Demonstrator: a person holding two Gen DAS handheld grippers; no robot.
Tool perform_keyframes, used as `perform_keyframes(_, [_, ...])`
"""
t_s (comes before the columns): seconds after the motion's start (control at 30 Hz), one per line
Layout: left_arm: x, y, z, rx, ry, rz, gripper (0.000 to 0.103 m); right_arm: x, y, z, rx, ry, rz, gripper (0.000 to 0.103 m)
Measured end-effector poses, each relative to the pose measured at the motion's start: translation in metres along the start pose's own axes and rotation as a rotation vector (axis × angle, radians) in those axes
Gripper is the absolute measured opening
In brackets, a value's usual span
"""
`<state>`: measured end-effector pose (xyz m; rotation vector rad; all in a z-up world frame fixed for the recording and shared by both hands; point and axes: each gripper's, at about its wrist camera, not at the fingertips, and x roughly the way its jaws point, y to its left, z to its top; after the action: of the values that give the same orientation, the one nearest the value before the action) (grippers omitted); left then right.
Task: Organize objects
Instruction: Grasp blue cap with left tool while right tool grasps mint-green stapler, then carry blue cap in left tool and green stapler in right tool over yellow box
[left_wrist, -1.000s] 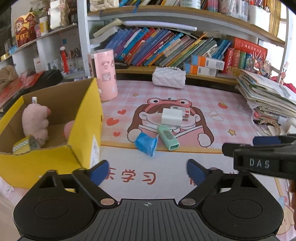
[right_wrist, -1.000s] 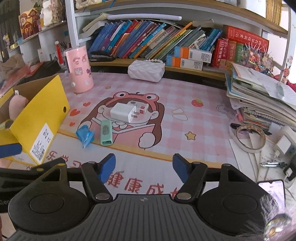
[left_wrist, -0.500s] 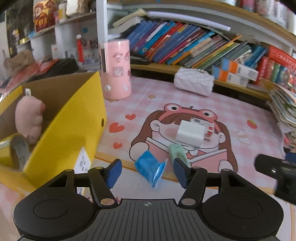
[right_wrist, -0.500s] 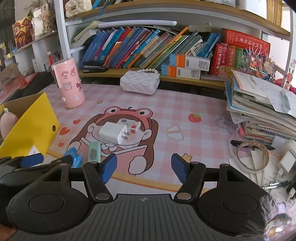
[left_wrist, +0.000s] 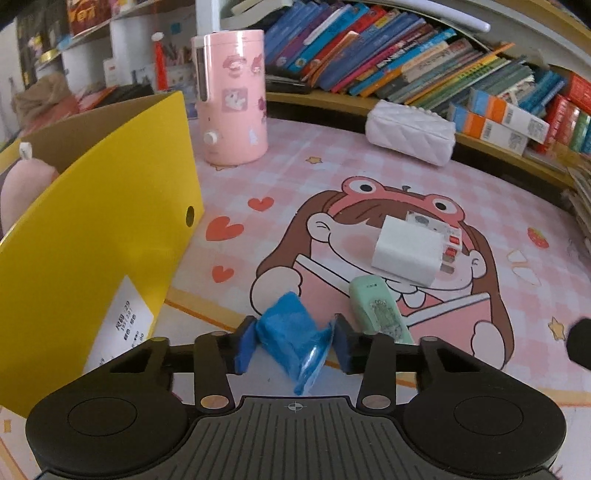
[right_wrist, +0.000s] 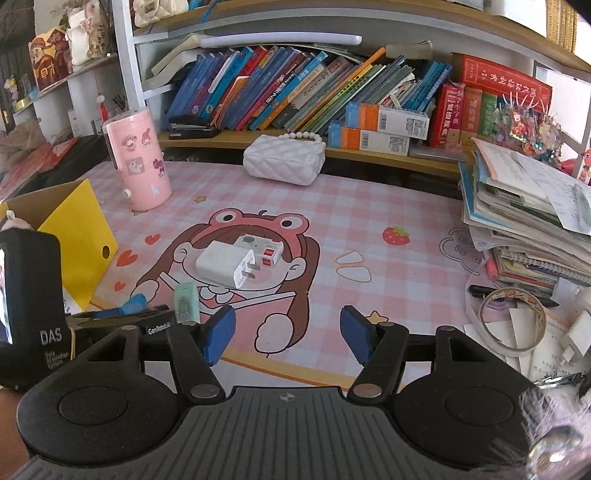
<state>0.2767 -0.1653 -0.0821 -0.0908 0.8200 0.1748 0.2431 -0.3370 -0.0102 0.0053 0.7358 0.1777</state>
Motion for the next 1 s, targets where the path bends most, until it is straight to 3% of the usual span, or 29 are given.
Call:
perform_keyframes(0.17, [-0.024, 0.008, -0.005, 0.054, -0.023, -0.030, 0.037, 0.010, 0.008, 0.002, -0.013, 0.011, 0.044, 0.061])
perform_keyframes(0.33, [-0.047, 0.017, -0.021, 0.096, 0.019, -0.061, 0.037, 0.035, 0.027, 0.006, -0.061, 0.049, 0.129, 0.061])
perform_keyframes(0.57, [-0.064, 0.030, -0.031, 0.126, 0.029, -0.067, 0.037, 0.080, 0.060, 0.011, -0.182, 0.122, 0.206, 0.046])
perform_keyframes(0.77, [-0.077, 0.036, -0.040, 0.143, 0.021, -0.099, 0.037, 0.107, 0.072, 0.002, -0.222, 0.188, 0.198, 0.041])
perform_keyframes(0.83, [-0.081, 0.038, -0.042, 0.148, 0.015, -0.109, 0.037, 0.106, 0.076, -0.001, -0.247, 0.166, 0.188, 0.038])
perform_keyframes(0.9, [-0.084, 0.040, -0.043, 0.147, 0.011, -0.117, 0.037, 0.106, 0.079, -0.003, -0.268, 0.157, 0.188, 0.023])
perform_keyframes(1.0, [-0.090, 0.045, -0.045, 0.141, 0.001, -0.128, 0.037, 0.103, 0.081, -0.004, -0.265, 0.159, 0.171, 0.023])
